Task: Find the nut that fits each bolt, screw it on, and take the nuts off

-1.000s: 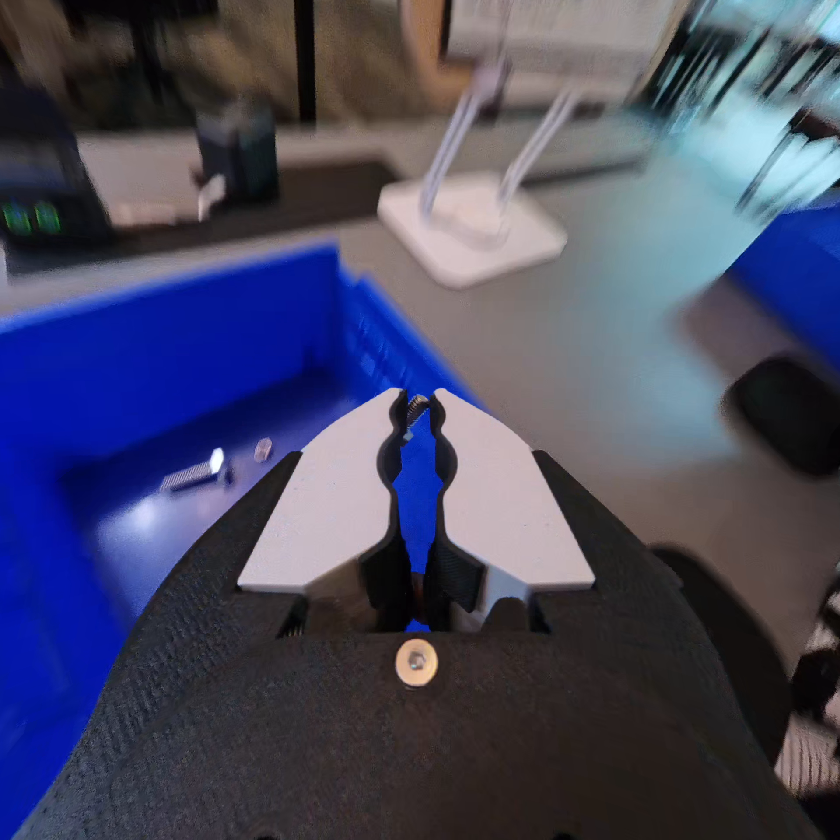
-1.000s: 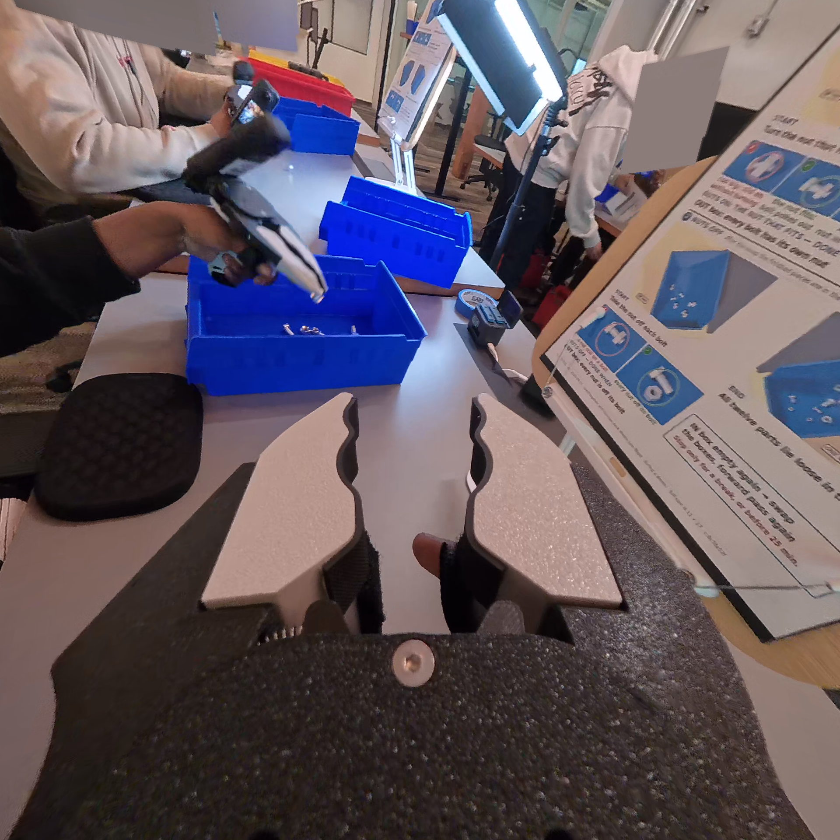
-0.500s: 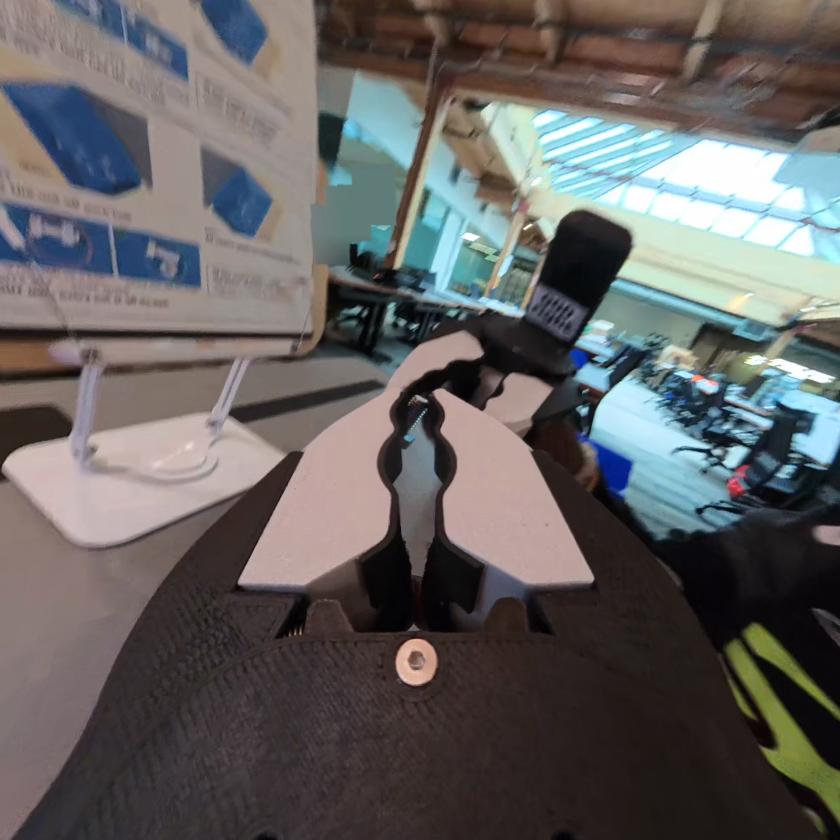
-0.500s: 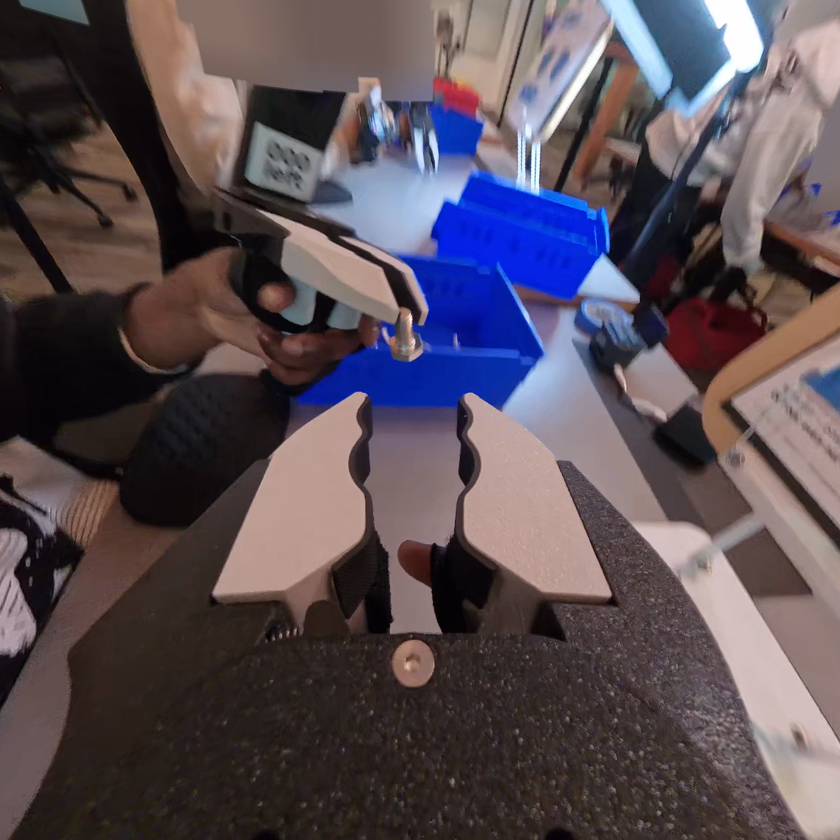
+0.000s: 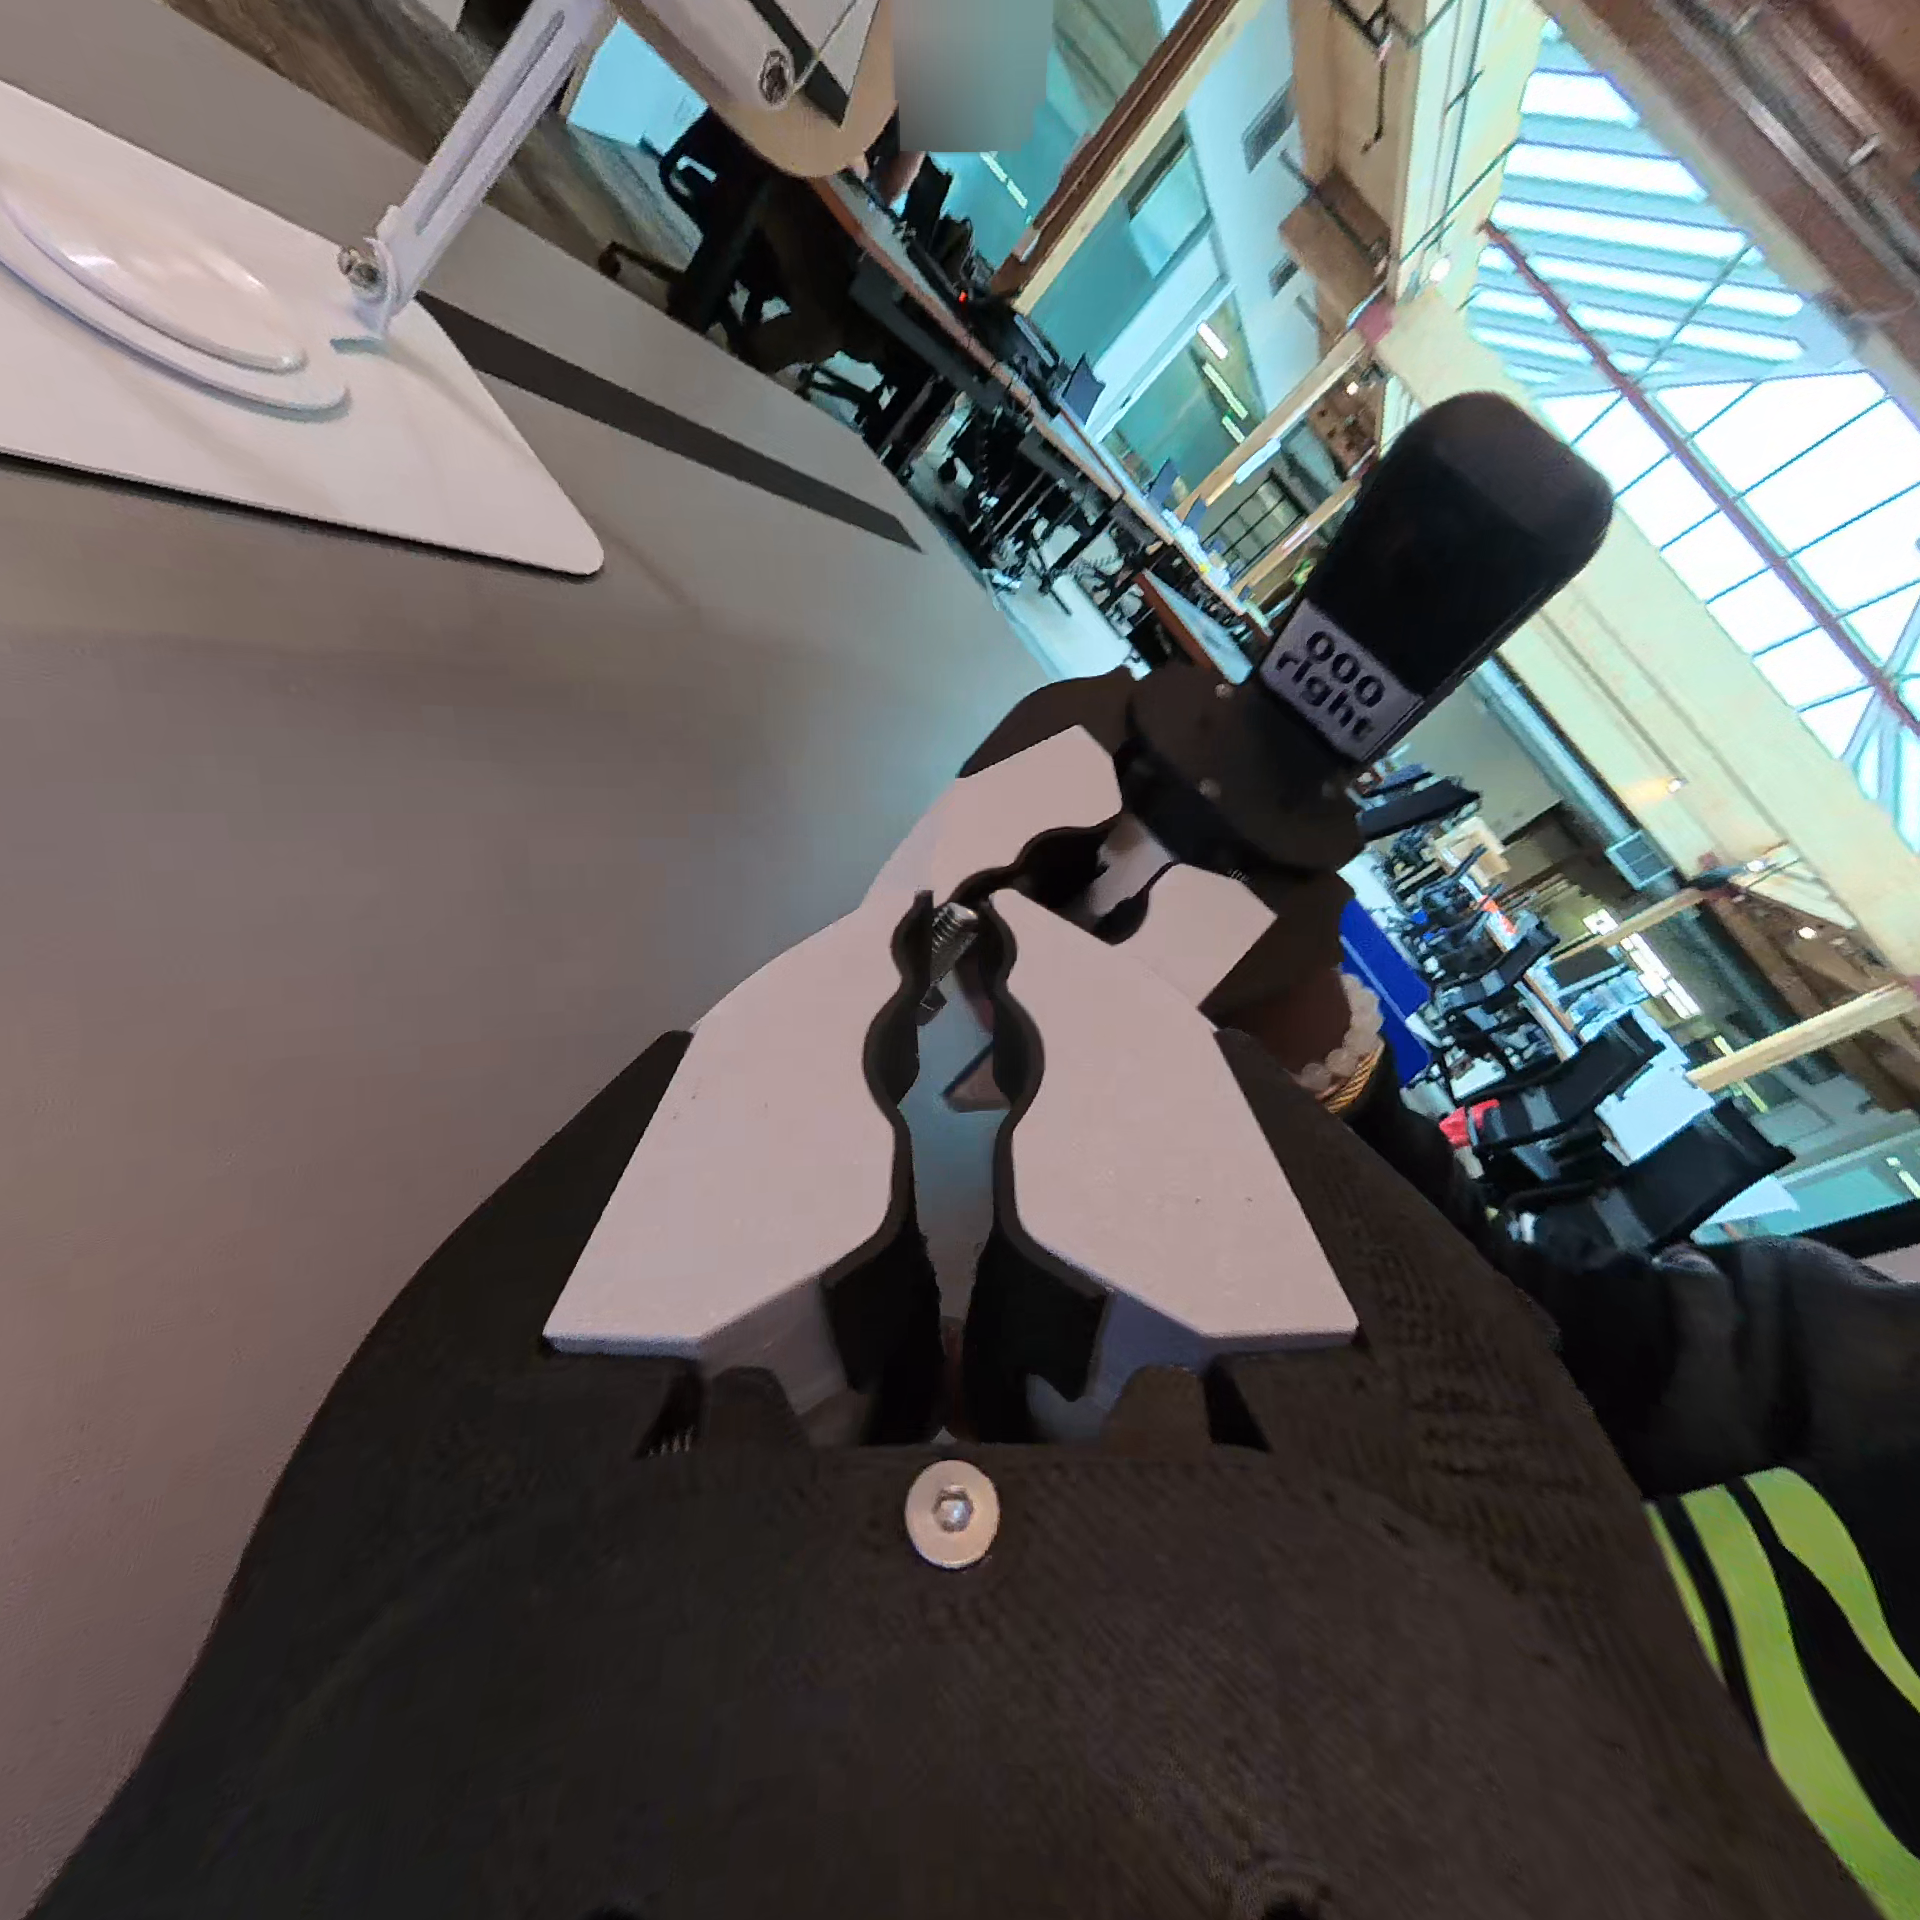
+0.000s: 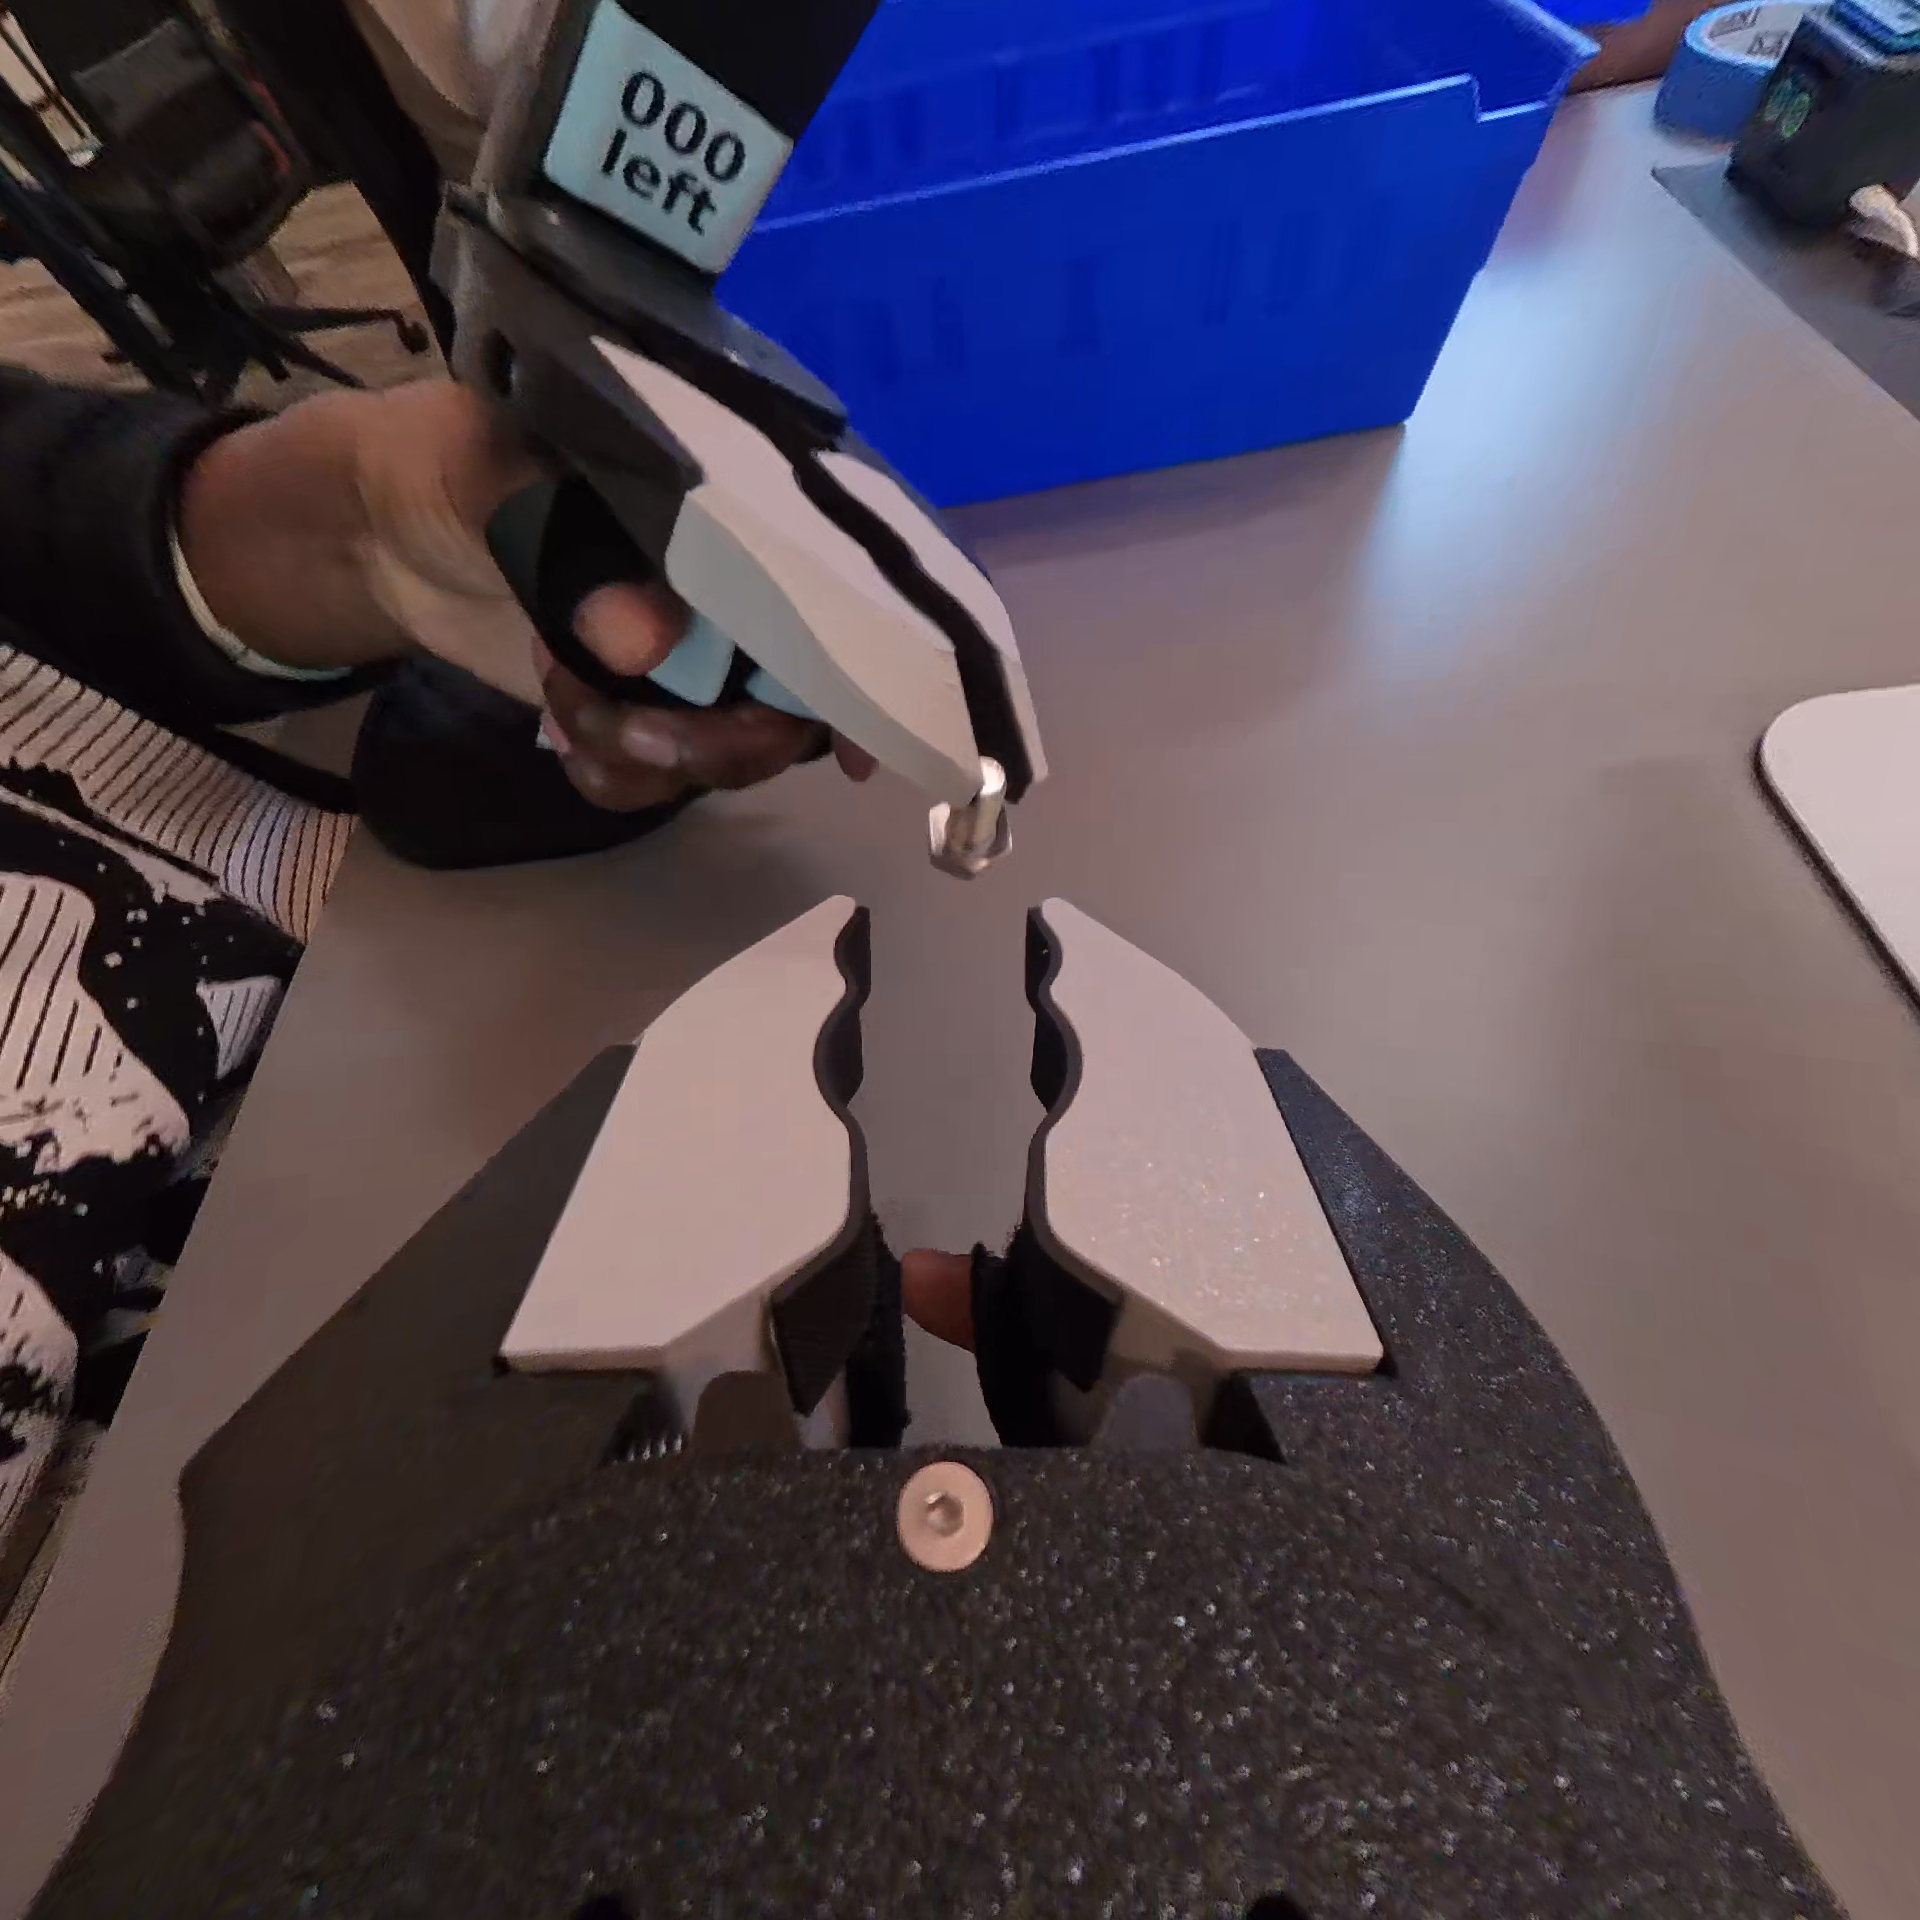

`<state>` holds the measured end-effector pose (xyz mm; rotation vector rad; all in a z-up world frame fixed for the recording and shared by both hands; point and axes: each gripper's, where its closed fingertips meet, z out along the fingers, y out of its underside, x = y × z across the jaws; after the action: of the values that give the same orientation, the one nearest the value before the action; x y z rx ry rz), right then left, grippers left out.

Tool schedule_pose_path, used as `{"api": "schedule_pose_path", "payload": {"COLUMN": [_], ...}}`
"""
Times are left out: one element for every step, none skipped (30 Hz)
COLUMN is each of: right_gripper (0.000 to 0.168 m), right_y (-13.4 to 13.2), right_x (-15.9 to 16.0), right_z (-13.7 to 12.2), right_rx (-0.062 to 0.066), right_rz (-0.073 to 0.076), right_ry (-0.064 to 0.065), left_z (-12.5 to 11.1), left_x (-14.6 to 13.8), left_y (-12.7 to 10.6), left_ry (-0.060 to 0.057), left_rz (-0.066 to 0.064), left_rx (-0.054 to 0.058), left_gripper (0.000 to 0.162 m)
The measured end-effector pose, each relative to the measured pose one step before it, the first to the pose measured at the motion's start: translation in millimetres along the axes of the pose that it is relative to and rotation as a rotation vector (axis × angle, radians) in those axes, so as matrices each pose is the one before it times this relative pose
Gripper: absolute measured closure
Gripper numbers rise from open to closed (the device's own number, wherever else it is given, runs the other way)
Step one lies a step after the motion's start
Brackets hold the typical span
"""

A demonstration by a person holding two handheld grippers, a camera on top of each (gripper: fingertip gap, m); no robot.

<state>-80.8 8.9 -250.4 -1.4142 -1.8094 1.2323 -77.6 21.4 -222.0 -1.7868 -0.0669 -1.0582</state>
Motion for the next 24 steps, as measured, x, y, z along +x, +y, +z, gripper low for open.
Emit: {"api": "schedule_pose_path", "payload": {"right_gripper": [0.141, 0.141, 0.141, 0.141, 0.142, 0.146, 0.151, 0.153, 0.153, 0.153, 0.153, 0.153, 0.153, 0.153, 0.153, 0.153, 0.153, 0.153, 0.153, 0.153, 0.153, 0.153, 0.153, 0.153], "right_y": [-2.44, -2.05, -1.81, -0.91, -0.87, -1.25, -1.02, -0.48, 0.08, 0.03, -0.69, -1.78, -1.51, -0.12, 1.03, 1.42, 1.07, 0.54, 0.17, 1.53, 4.47, 6.12, 5.25, 3.07], "right_x": [1.69, 1.46, 1.05, -0.16, -0.97, -1.07, -0.97, -0.68, -0.4, -0.55, -0.49, -0.66, -0.61, -0.36, -0.37, -0.23, -0.22, -0.47, 0.0, 2.24, 4.46, 3.88, 0.85, -2.12], "right_z": [2.02, 1.11, 0.75, 0.64, 0.61, 0.63, 0.51, 0.4, 0.03, -0.06, -0.21, -0.34, -0.41, -0.35, -0.12, -0.13, -0.15, -0.14, -0.1, -0.09, 0.14, 0.66, 1.46, 2.05], "right_rx": [0.0106, 0.0122, 0.013, 0.0091, 0.007, 0.0075, 0.0046, 0.0001, -0.0014, 0.0008, 0.0056, 0.0123, 0.0091, -0.002, -0.0086, -0.0113, -0.0096, -0.0056, -0.0043, -0.014, -0.0334, -0.0429, -0.0348, -0.02], "right_rz": [0.0074, 0.0085, 0.0082, 0.0036, -0.0038, -0.009, -0.0094, -0.0069, -0.002, 0.0048, 0.0086, 0.0091, 0.0049, -0.0049, -0.012, -0.0136, -0.0112, -0.0084, -0.0089, -0.0146, -0.0248, -0.0307, -0.0258, -0.0149], "right_ry": [0.0059, 0.0036, 0.0024, -0.0025, -0.0049, -0.0028, -0.0017, -0.0011, -0.0004, -0.0029, -0.0048, -0.0066, -0.0064, -0.0015, 0.0014, 0.0026, 0.0021, 0.0008, 0.005, 0.0211, 0.0373, 0.0342, 0.014, -0.0071], "left_z": [0.52, 0.16, -0.2, -0.42, -0.36, 0.09, 0.31, 0.31, -0.1, -0.34, -0.35, -0.26, -0.16, -0.04, -0.01, 0.22, 0.07, -0.23, -0.73, -1.82, -2.87, -3.52, -3.49, -2.77], "left_x": [1.75, 0.82, 0.65, 0.37, 0.6, 0.74, 0.63, 0.84, 0.49, 0.37, 0.36, -0.1, 0.02, 0.9, 0.19, 0.02, -0.02, 0.33, 0.63, 1.21, 0.69, -2.77, -3.46, -3.02], "left_y": [-1.3, -0.67, -0.55, -0.26, -0.36, 0.16, 0.67, 0.89, 0.36, 0.31, 0.58, 0.68, 0.9, 0.57, 0.82, 1.46, 1.31, 0.72, 0.42, -0.69, -0.35, 1.92, 3.96, 3.89], "left_ry": [0.0114, 0.0041, 0.0036, 0.004, 0.0076, 0.0085, 0.0066, 0.0073, 0.0034, 0.0035, 0.0042, 0.0013, 0.003, 0.0065, 0.0015, 0.0004, 0.0005, 0.0014, 0.001, 0.0017, -0.0074, -0.0355, -0.0443, -0.0428], "left_rz": [-0.0056, 0.0014, 0.002, -0.0045, -0.0091, -0.0094, -0.0057, 0.002, 0.0072, 0.0071, 0.0015, 0.0002, -0.0005, -0.0035, 0.0006, 0.0042, 0.0091, 0.0162, 0.0287, 0.0516, 0.0771, 0.099, 0.1169, 0.1168], "left_rx": [0.0092, 0.005, 0.0049, 0.0034, 0.0053, 0.0028, 0.0008, 0.0009, 0.0027, 0.001, -0.0017, -0.0017, -0.0014, 0.0017, -0.0018, -0.0073, -0.0072, -0.0089, -0.0136, -0.0136, -0.0228, -0.0468, -0.0623, -0.0605], "left_gripper": [0.153, 0.153, 0.153, 0.153, 0.153, 0.153, 0.153, 0.153, 0.153, 0.153, 0.153, 0.153, 0.153, 0.153, 0.153, 0.153, 0.153, 0.153, 0.153, 0.149, 0.143, 0.139, 0.138, 0.138]}}
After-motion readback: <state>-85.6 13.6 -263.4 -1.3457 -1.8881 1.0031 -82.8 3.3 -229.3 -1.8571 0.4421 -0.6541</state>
